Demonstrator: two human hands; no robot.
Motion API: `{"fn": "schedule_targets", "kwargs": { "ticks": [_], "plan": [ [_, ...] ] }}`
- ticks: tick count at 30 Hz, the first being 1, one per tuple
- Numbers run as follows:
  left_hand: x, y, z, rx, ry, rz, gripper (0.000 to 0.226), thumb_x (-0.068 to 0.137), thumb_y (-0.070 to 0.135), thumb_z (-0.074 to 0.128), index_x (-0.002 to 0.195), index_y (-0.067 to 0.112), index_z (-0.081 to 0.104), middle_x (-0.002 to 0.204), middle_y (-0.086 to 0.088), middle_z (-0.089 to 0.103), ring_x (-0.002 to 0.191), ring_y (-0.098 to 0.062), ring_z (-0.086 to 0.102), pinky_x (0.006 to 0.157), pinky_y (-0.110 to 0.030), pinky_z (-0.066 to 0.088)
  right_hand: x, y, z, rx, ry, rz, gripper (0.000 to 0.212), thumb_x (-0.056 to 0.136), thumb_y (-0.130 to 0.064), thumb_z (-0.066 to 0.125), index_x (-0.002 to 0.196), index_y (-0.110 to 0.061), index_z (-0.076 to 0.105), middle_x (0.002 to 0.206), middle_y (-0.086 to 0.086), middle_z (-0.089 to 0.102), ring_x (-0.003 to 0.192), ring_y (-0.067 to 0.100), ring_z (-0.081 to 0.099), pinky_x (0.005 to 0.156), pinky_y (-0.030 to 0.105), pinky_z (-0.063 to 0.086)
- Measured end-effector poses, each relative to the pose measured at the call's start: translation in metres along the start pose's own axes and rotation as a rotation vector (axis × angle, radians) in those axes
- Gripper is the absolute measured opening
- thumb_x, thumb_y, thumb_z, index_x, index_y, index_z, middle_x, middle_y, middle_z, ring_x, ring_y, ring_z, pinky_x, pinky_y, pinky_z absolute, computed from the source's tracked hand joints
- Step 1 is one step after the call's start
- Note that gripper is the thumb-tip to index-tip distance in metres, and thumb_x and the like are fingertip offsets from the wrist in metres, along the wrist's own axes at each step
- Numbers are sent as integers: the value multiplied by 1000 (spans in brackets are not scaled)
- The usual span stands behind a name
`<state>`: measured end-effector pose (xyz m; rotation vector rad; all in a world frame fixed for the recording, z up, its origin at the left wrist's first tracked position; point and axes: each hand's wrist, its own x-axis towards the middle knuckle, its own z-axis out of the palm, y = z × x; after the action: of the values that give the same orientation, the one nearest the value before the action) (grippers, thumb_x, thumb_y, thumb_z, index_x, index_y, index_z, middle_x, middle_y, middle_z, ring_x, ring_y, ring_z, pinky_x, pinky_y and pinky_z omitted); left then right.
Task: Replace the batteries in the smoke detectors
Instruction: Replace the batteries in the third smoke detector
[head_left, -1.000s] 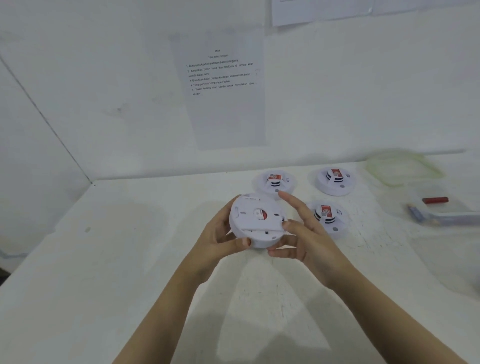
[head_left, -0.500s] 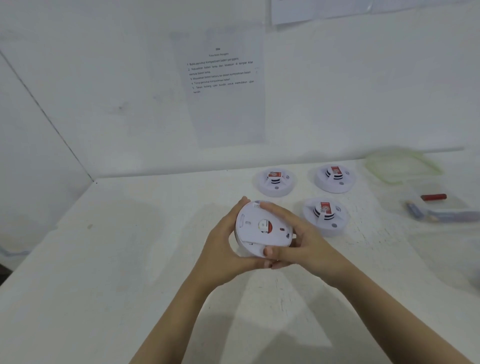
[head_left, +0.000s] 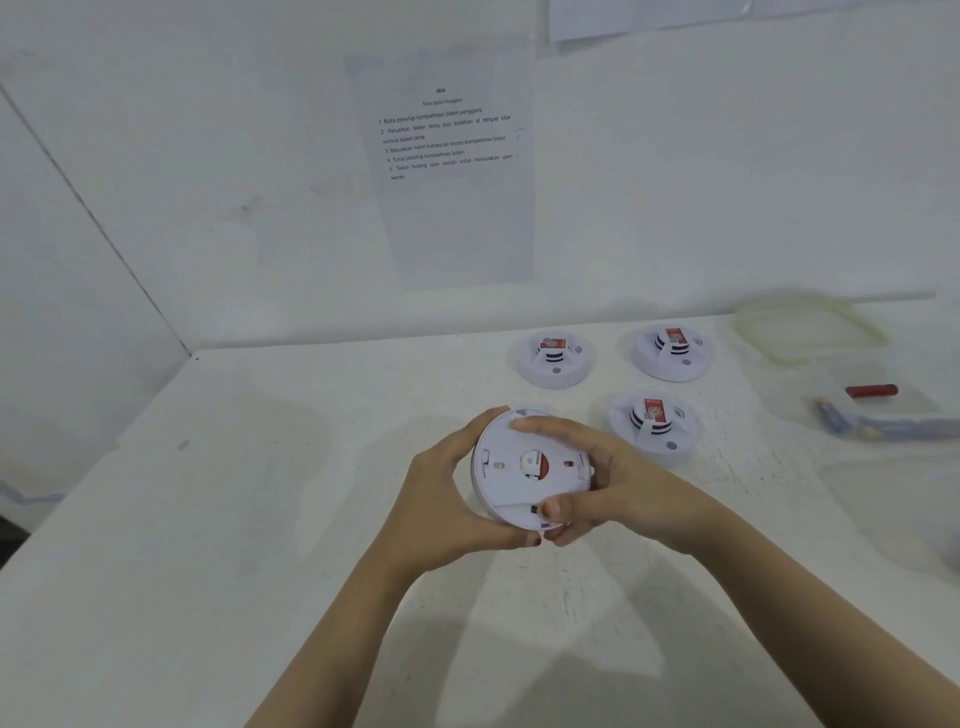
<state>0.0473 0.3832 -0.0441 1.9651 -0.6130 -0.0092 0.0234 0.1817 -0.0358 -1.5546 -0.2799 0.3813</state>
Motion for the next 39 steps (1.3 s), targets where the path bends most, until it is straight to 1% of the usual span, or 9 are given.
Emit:
{"fn": "schedule_targets", "kwargs": {
  "ticks": [5,8,11,15,19,22,29,35,39],
  "plan": [
    [-2,-3,-3,3,-42,-1,93,49,8,93,131,29,54,122,14,63,118,-8,57,88,-18,50,-1,-2,-5,-208,-32,-1,67,77,-10,75,127,-47,50,130,-16,51,113,12,57,87,28,54],
    [-3,-2,-5,11,-54,-2,92,49,8,94,130,29,55,123,16,62,119,-5,56,90,-13,47,-2,-1,-7,-444,107,-65,70,69,-23,83,122,-55,49,132,-23,36,124,-6,37,92,17,46],
    [-4,0,-7,17,-78,-4,91,50,9,94,129,30,55,122,17,63,118,-5,56,90,-13,46,-4,-5,-6,-666,197,-159,68,65,-30,84,120,-52,51,133,-23,28,121,-19,25,92,8,31],
    [-4,2,-8,36,-125,-8,91,49,7,93,128,35,55,120,19,63,116,-2,56,87,-9,45,-8,-10,-1,-920,188,-216,64,66,-33,79,124,-37,52,131,-21,27,122,-6,30,92,10,31],
    [-4,0,-7,90,-142,-19,96,47,13,94,130,41,52,118,24,62,113,0,56,85,-10,46,-10,-12,6,-1115,179,-242,65,67,-40,72,125,-23,48,127,-12,39,112,10,43,94,26,39],
    [-2,0,-3,130,-144,-5,99,46,17,93,132,40,50,118,27,60,112,3,55,85,-9,45,-10,-7,8,-1182,186,-268,61,66,-39,71,119,-18,49,116,-7,45,103,13,46,89,26,38],
    [0,-5,0,154,-138,2,98,45,21,93,132,39,52,115,24,62,108,2,58,84,-13,49,-16,-2,7,-1086,185,-243,63,73,-32,68,128,-19,41,110,-14,42,103,9,40,84,10,30],
    [-1,-11,-6,124,-51,22,88,48,18,92,123,44,52,115,26,62,107,-1,60,82,-11,48,-27,8,-7,-976,254,-254,56,66,-38,58,118,-22,49,107,-15,45,102,4,46,87,16,38],
    [-5,-18,-13,113,41,-14,89,44,37,91,122,50,47,118,37,56,112,10,53,85,-2,41,-39,29,-14,-1010,279,-207,54,66,-38,58,118,-22,51,107,-13,49,99,8,48,87,19,39]
  ]
}}
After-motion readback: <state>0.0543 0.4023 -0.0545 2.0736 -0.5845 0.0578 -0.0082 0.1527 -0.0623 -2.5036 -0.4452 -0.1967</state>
